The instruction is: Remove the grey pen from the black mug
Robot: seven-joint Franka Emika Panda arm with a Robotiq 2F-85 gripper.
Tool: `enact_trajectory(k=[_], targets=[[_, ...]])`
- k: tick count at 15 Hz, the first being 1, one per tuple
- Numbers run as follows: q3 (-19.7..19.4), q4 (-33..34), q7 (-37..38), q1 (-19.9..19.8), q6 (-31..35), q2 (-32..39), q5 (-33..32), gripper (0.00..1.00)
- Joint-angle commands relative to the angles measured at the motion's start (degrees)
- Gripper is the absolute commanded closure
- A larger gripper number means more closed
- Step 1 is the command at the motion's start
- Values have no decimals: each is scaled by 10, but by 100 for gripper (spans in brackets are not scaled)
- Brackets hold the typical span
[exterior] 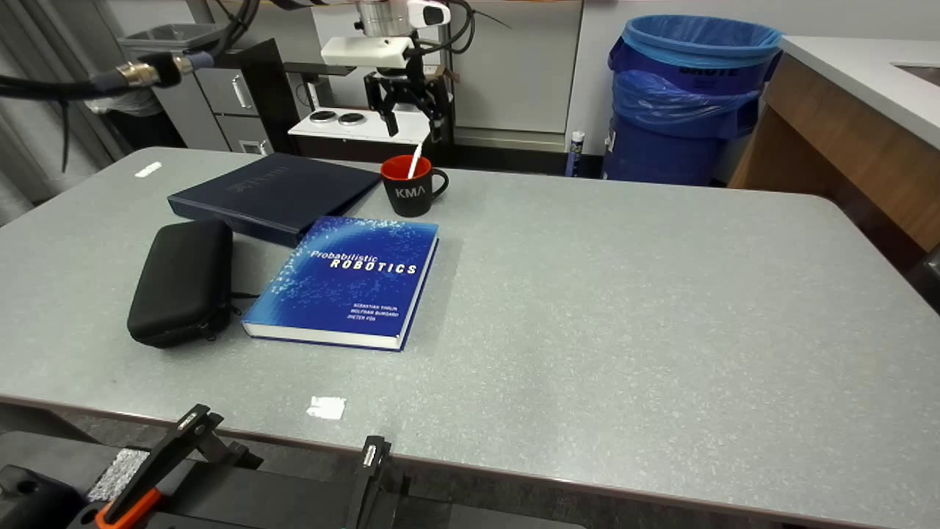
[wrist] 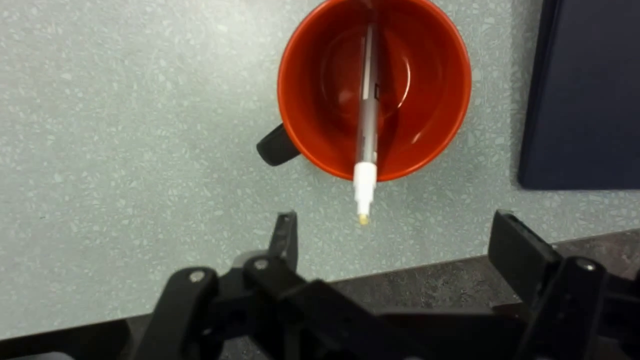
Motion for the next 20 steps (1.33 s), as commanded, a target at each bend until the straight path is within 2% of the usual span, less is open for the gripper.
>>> enact_trajectory(k=[1,7,8,9,14,18,20], targets=[[-14,74,16,12,-54,41,15,0],[-12,125,14,10,-133,71,16,0],[-12,131,15,10,-140,75,16,9],[-10,137,14,9,-145,79,18,26],[-8,148,12,9,-147,84,23,67],[-8,138,10,10,-152,70,24,96],[-7,136,10,9,-158,66,24,100]])
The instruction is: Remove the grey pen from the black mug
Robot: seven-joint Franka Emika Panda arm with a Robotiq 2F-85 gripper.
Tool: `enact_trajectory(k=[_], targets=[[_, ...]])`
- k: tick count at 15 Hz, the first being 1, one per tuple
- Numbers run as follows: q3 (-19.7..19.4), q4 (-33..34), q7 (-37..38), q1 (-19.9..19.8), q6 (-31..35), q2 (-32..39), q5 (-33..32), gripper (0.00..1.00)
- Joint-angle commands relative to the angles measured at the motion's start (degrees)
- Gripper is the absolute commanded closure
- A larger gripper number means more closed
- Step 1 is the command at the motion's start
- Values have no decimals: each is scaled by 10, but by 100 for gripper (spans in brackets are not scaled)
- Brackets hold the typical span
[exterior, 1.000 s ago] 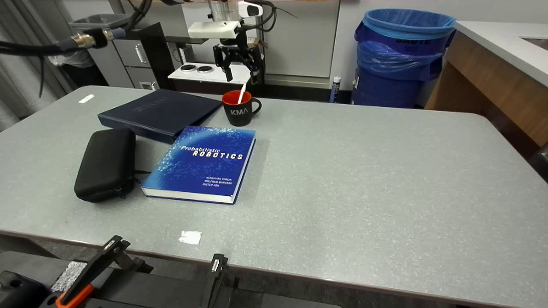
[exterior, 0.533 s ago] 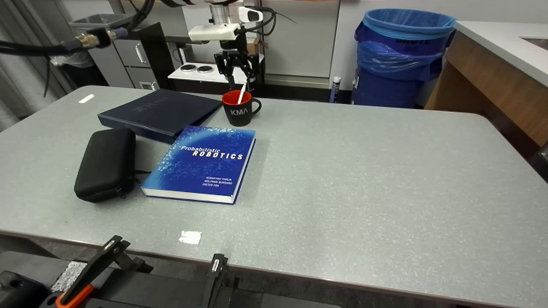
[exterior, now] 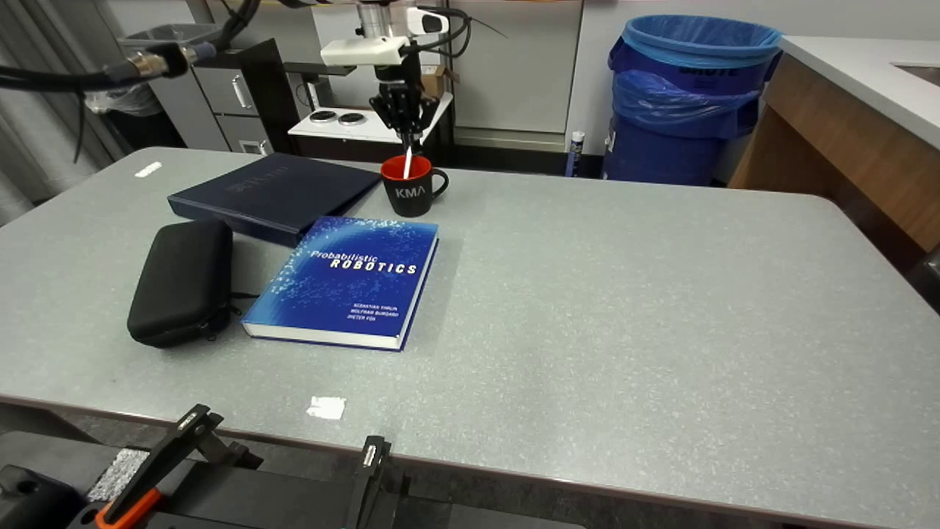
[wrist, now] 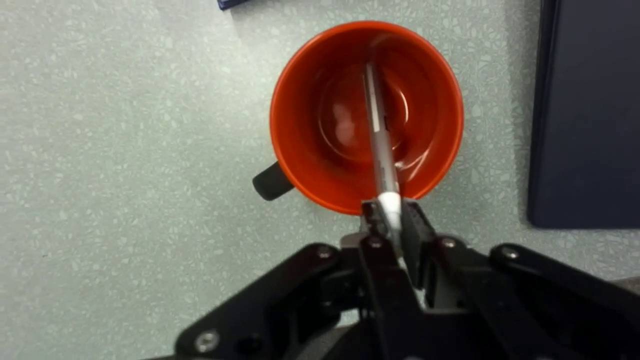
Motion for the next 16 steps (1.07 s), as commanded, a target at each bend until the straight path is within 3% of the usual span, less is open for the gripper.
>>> enact_trajectory(k=[1,8,11,16], targets=[[-3,14,-3,0,-33,-6,19,97],[-9,-96,-33,-4,-3,-146,4,97],[-28,-135,-42,-4,-21,-205,-21,97],[-65,-125,-32,-15,-110,-175,-71,97]])
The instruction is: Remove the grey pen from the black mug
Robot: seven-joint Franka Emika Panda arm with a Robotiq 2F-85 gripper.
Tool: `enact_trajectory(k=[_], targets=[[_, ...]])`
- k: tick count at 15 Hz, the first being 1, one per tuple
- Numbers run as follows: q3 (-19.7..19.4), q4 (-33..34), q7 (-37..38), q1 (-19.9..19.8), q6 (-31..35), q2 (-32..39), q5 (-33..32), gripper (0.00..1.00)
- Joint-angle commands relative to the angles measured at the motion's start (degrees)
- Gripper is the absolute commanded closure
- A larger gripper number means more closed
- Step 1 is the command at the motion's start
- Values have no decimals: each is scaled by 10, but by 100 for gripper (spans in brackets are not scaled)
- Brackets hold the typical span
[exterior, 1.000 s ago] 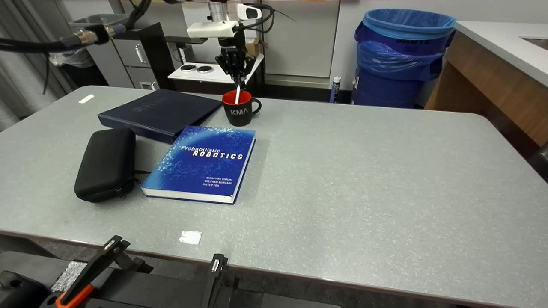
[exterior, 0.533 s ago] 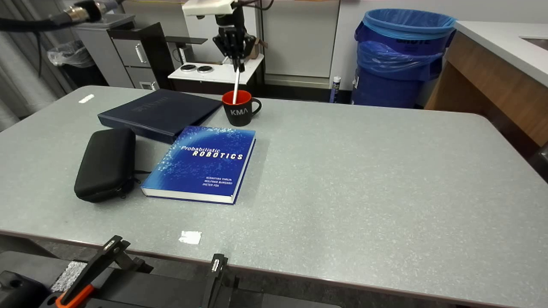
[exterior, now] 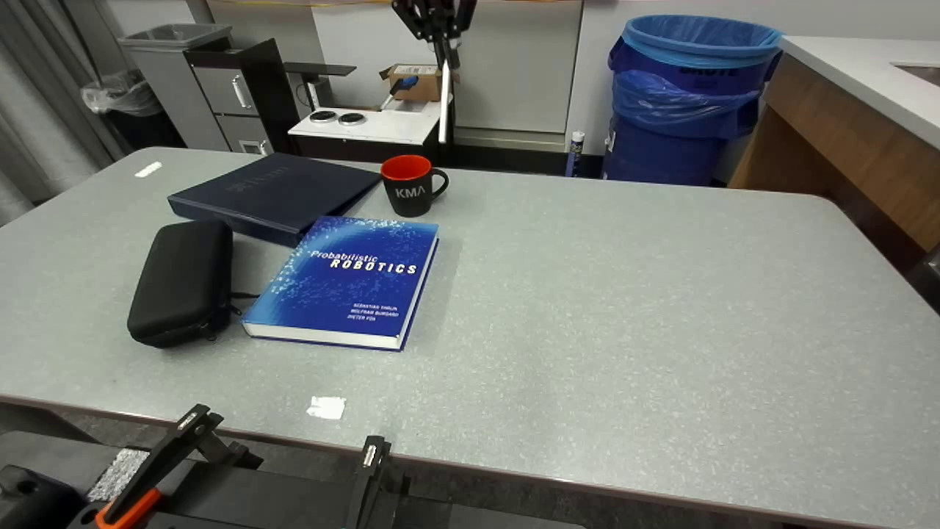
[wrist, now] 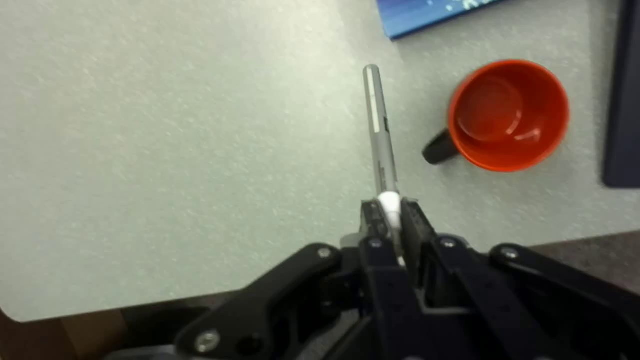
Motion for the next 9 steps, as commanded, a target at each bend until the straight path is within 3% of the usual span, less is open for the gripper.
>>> enact_trajectory(k=[1,9], targets=[[-14,3,7,-12,-41,43,-29,97],[-20,95,49,-29,8,215,-3,97]])
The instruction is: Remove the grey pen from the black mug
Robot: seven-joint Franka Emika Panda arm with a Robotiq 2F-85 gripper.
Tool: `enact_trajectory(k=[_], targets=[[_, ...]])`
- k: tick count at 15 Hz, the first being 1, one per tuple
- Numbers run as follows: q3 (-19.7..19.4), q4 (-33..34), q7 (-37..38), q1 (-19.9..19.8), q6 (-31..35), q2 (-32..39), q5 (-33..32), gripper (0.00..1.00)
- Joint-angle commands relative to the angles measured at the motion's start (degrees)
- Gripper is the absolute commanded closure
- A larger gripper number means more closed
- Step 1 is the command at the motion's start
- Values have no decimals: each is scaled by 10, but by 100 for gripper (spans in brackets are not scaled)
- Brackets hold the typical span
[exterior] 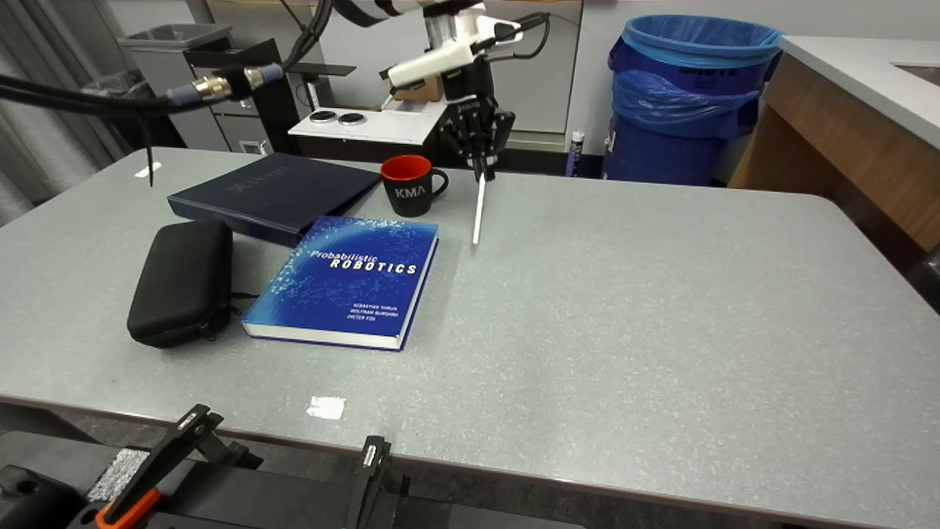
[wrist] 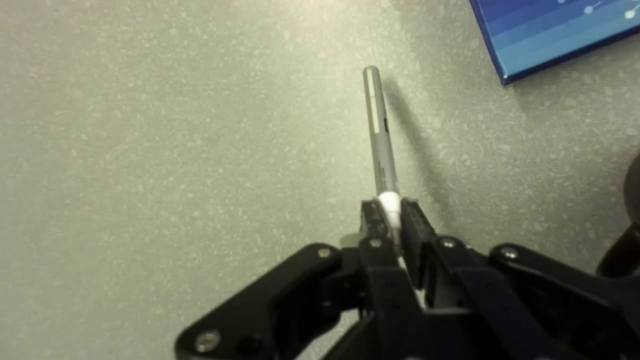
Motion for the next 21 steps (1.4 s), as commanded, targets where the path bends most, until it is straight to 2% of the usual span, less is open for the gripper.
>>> enact_trajectory(k=[1,3,4,6,10,13,18,21], targets=[[-5,88,32,-1,-1,82,7,97],[-5,106,42,-1,6,99,11,97],[-6,105,46,0,13,97,11,63],[-9,93,57,2,27,82,10,56],[-17,89,64,6,54,62,4,25],[-16,99,67,5,49,62,7,1],[-7,107,52,-2,24,60,17,0],[-12,96,56,3,41,62,8,0]])
